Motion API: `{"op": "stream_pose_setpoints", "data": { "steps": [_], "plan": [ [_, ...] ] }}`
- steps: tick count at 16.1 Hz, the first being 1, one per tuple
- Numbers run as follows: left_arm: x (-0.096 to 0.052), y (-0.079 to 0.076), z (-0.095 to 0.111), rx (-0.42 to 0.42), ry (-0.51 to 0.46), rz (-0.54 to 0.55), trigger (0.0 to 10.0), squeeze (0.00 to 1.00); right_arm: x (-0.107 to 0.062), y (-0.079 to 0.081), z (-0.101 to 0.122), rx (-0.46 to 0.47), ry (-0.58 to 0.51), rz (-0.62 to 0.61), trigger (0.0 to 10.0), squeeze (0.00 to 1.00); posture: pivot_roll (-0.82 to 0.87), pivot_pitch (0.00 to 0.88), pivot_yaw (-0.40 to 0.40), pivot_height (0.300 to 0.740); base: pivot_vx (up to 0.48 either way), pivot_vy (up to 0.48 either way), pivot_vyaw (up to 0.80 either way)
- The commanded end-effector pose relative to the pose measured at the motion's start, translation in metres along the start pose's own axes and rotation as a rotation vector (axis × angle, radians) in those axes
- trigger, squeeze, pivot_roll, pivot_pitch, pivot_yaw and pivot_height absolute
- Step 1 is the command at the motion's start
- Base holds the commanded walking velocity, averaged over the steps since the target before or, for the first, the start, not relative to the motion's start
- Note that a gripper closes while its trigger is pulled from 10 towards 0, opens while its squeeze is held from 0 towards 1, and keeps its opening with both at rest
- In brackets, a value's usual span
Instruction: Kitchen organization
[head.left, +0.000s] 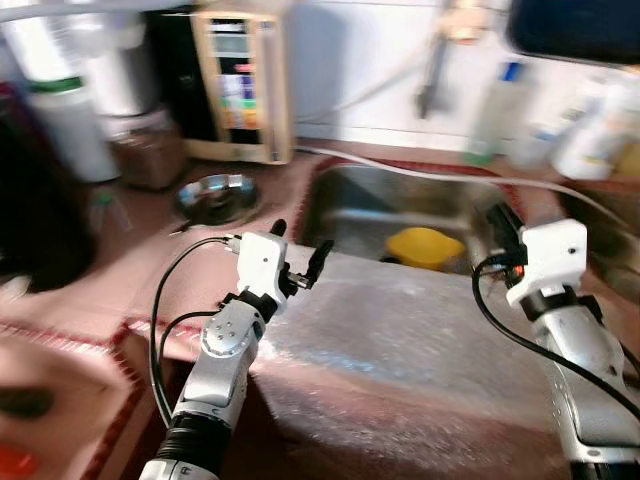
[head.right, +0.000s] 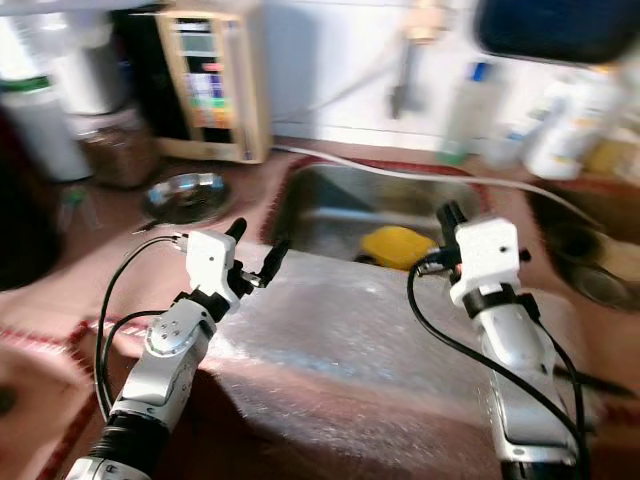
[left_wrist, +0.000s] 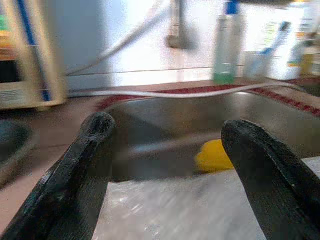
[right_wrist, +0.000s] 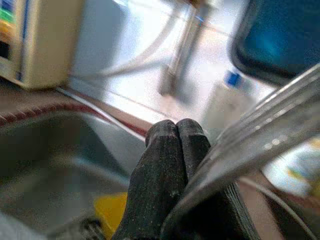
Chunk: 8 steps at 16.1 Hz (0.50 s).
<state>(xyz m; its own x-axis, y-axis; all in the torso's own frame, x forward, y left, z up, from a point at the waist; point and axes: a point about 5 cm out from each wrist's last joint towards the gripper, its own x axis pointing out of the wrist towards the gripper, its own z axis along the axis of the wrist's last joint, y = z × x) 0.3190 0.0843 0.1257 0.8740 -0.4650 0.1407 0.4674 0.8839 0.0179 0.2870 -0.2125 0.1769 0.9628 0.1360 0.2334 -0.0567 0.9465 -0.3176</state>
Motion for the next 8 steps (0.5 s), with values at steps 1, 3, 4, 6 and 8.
{"op": "stream_pose_setpoints", "data": {
  "steps": [1,3,4,6,8],
  "plan": [
    [0.0059,-0.0031,0.0061,0.011,-0.008,-0.011,10.0,0.0,-0.0011,-0.0038,0.0064,0.005,-0.015,-0.023,0.0,0.0,-0.01,0.015,0.042,0.74,0.0,0.0,-0.8],
    [0.0066,-0.005,0.0066,0.01,-0.01,-0.011,10.0,0.0,-0.0017,-0.0027,0.0068,0.014,-0.01,-0.019,0.0,0.0,-0.01,0.015,0.043,0.74,0.0,0.0,-0.8],
    [0.0065,-0.0049,0.0069,0.014,-0.011,-0.007,10.0,0.0,-0.002,-0.0026,0.0073,0.014,-0.012,-0.02,0.0,0.0,-0.01,0.015,0.043,0.74,0.0,0.0,-0.8],
    [0.0057,-0.0009,0.0077,0.037,-0.009,0.029,10.0,0.0,-0.0022,-0.0036,0.0099,-0.007,-0.027,-0.017,0.0,0.0,-0.01,0.016,0.042,0.74,0.0,0.0,-0.4],
    [0.006,0.0033,0.008,0.026,-0.006,0.057,10.0,0.0,0.0013,-0.0054,0.0126,-0.025,-0.037,-0.009,0.0,0.0,-0.01,0.018,0.04,0.74,0.0,0.0,0.0]
  ]
}}
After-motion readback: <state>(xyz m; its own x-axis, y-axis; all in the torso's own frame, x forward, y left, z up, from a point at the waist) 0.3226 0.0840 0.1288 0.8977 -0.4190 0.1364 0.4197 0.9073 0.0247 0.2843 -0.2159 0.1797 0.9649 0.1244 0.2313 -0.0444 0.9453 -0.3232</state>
